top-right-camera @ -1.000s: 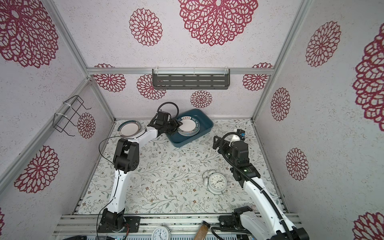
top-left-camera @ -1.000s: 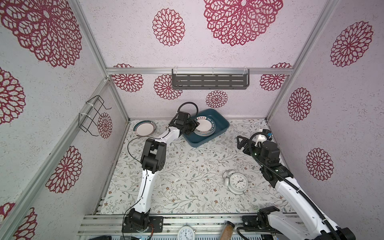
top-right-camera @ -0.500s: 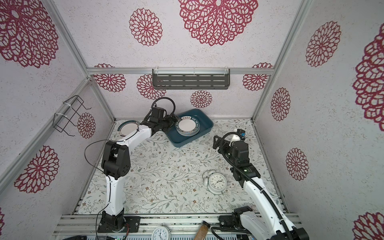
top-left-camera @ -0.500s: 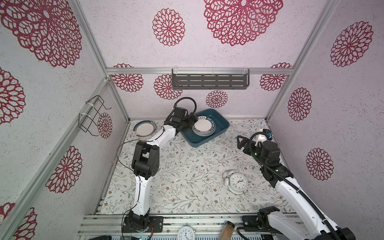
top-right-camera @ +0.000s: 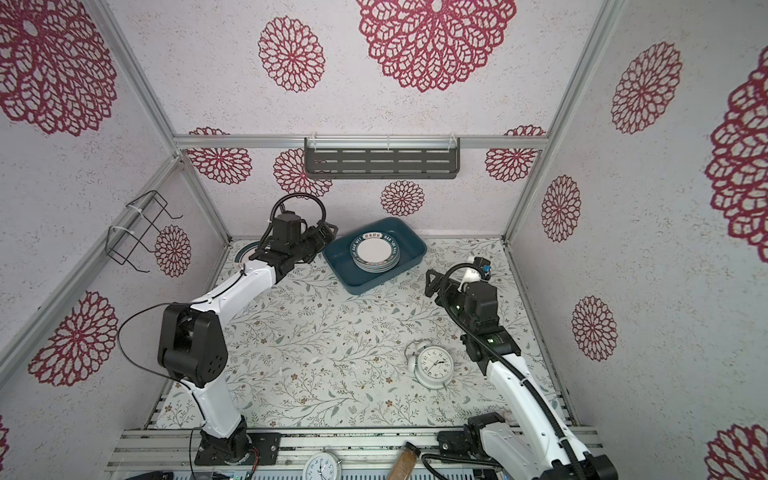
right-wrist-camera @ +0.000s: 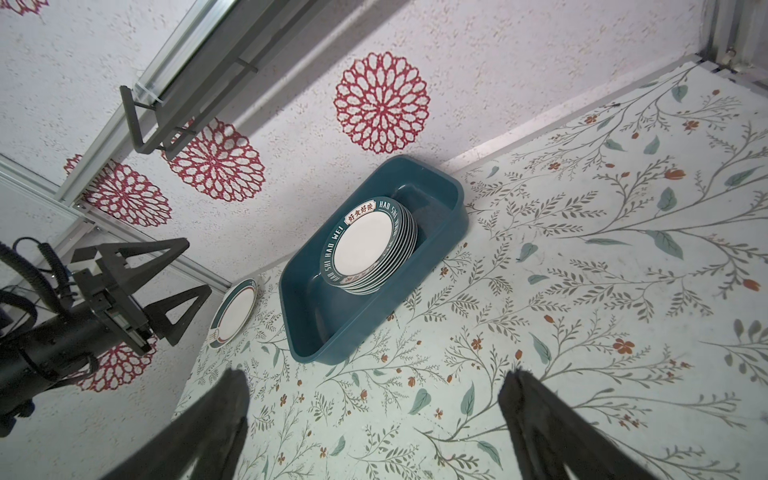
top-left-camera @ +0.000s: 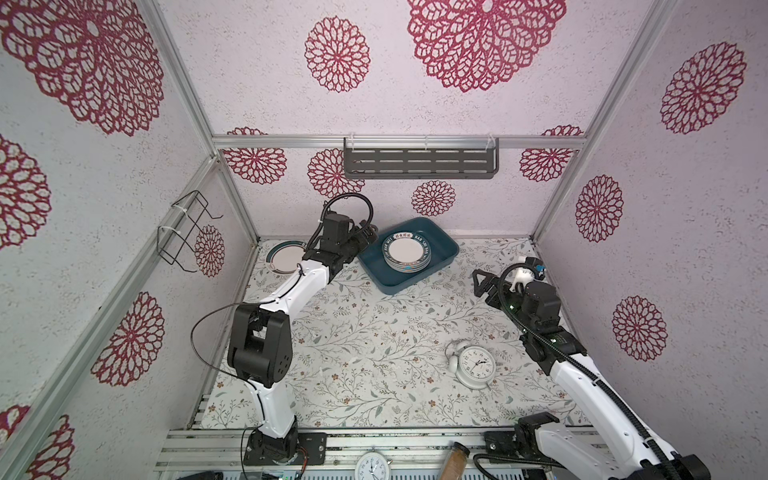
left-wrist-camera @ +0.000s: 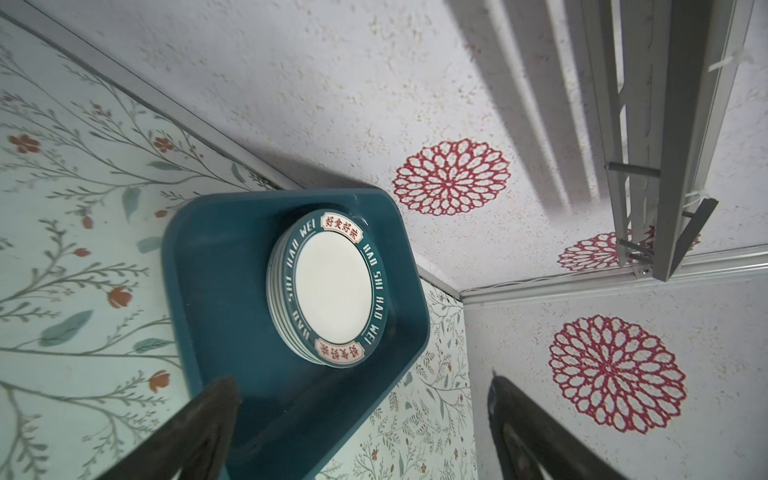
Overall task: Place the plates into the plastic bin on the countertop
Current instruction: 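Open the left gripper and draw it back from the bin, then grasp the red-and-green-rimmed plate rim with left gripper while right reaches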
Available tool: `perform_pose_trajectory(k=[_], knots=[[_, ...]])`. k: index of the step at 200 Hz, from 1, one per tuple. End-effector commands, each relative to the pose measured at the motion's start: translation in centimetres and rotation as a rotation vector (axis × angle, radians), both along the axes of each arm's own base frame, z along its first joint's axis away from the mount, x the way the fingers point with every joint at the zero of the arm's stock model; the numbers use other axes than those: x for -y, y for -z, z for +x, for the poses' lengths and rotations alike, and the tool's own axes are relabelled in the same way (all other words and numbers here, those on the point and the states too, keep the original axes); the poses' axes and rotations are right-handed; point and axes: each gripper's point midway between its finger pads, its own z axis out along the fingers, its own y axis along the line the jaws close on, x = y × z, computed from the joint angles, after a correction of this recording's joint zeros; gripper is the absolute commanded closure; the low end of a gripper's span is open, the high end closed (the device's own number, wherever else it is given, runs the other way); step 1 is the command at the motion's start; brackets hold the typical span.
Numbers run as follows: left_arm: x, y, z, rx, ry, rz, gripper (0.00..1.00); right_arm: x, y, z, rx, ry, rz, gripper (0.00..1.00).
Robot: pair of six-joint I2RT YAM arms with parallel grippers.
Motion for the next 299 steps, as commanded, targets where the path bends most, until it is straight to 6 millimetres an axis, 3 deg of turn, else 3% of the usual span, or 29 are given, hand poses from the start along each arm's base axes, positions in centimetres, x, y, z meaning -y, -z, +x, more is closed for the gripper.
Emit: perform_pose_trajectory(k=[1,53,79,135,187,216,250,299], knots=[[-3.0,-2.8,-0.7,0.083,-0.063,0.034,0.03,-0.1,-2.1,0.4,0.057,-0.003,0.037,0.01],[-8.5,-2.3,-3.9,0.057,-0.176,0.111,0.03,-1.0,-1.8,1.3,0.054,-0.028,0.090,0.01],[-10.9,-1.8,-5.8,0.043,-0.224,0.120,0.03,-2.7,-2.7,2.0,0.089,-0.068,0.108,0.01],[-16.5,-1.2,-9.5,0.026,-0.345,0.125,0.03,-8.6,-2.5,3.3,0.073,-0.214,0.083,0.01],[-21.5,1.1,-12.0,-0.022,-0.434,0.065,0.03,-14.9,-2.3,4.1,0.063,-0.365,0.101,0.01],[-23.8,3.1,-12.4,-0.045,-0.457,-0.015,0.03,-18.7,-1.9,4.2,0.049,-0.459,0.108,0.01],[-25.7,6.4,-11.6,-0.082,-0.457,-0.144,0.03,-23.0,-1.5,4.1,0.033,-0.565,0.108,0.01],[-28.1,11.0,-9.2,-0.138,-0.482,-0.234,0.03,-25.7,-0.7,3.8,0.012,-0.633,0.086,0.01]])
